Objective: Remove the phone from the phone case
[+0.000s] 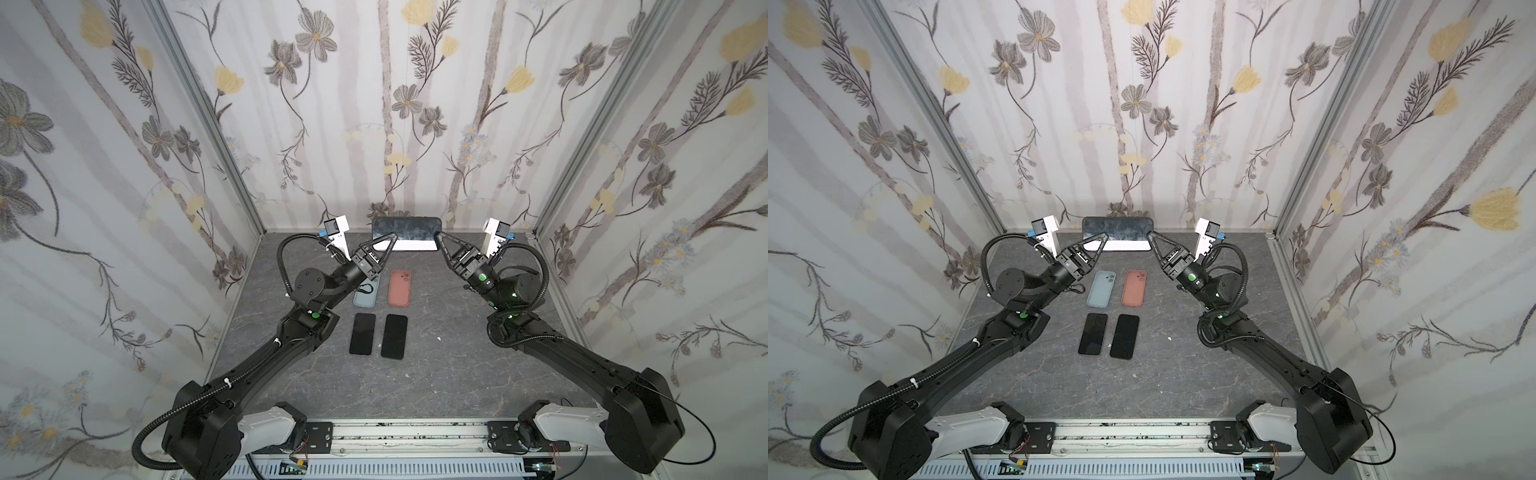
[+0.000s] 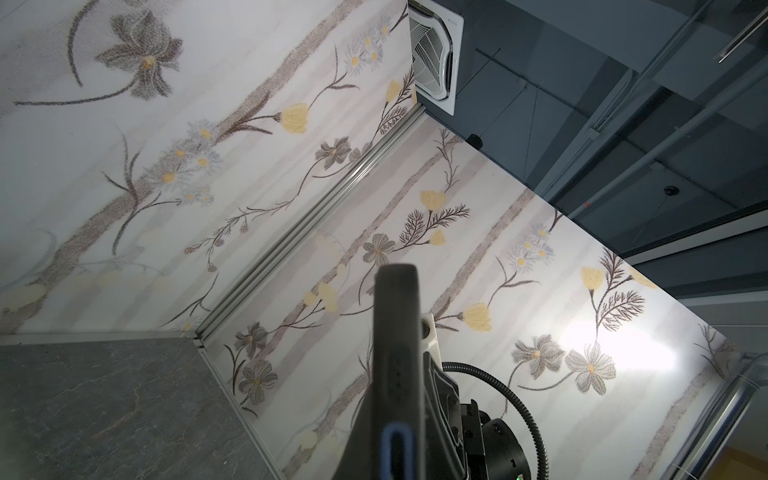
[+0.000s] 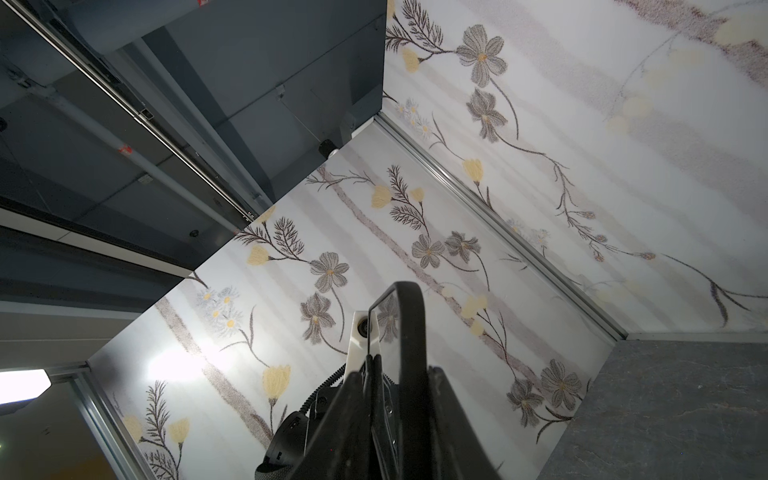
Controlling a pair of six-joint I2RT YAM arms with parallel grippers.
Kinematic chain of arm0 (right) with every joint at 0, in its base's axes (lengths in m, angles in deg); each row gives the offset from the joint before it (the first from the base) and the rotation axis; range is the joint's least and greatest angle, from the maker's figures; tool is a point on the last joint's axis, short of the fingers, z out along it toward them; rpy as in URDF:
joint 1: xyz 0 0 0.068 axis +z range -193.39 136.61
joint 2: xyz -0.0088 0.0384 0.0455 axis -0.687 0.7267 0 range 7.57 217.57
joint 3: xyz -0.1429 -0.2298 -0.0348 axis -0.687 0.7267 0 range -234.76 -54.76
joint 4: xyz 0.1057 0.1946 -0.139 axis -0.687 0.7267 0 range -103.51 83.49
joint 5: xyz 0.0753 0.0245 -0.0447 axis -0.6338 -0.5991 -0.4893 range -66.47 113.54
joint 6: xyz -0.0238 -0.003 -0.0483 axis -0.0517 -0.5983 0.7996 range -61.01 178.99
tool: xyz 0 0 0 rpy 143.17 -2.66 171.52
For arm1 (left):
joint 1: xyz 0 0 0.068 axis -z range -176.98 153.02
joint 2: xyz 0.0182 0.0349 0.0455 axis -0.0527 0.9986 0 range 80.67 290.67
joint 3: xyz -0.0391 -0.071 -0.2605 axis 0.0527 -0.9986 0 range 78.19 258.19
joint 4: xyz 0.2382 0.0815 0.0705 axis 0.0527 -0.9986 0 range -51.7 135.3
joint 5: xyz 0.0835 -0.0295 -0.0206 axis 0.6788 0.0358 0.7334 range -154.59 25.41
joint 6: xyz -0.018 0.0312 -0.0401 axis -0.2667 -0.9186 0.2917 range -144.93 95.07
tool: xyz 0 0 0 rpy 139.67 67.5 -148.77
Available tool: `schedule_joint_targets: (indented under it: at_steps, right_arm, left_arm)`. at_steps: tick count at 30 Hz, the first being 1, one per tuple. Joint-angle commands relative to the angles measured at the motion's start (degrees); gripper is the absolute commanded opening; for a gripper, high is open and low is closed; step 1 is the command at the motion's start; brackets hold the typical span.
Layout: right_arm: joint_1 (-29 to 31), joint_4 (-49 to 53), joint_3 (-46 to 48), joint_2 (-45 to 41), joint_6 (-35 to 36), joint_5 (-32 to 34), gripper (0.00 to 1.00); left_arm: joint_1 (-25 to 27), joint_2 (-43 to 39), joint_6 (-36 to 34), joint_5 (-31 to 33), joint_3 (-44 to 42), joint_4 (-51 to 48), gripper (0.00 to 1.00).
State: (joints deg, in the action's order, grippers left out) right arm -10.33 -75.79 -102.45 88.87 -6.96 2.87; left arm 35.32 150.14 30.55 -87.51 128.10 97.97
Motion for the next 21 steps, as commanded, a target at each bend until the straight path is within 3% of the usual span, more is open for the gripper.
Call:
schedule_joint_targets:
  at_steps: [1,11,16,21]
  right_arm:
    - [0.94,-3.53,-0.83,1.12,-1.95,-6.81,0.31]
    - [2.07,-3.18,-2.57,3.11,-2.45,-8.52,0.28]
    - [2.37,-1.26,-1.97,2.8,-1.29,-7.59,0.36]
    - [2.27,2.89,0.64,-0.74,1.84,-1.93,0.44]
  left_arm:
    - [0.32,0.49,-0.12,-2.0,0.63,0.06,0.0]
    - [0.29,0.32,0.05,-1.79,0.62,0.25,0.0]
    - [0.18,-0.3,-0.26,-1.56,0.45,0.36,0.0]
    - [0.21,-0.7,-0.31,-1.19,-0.08,0.39,0.0]
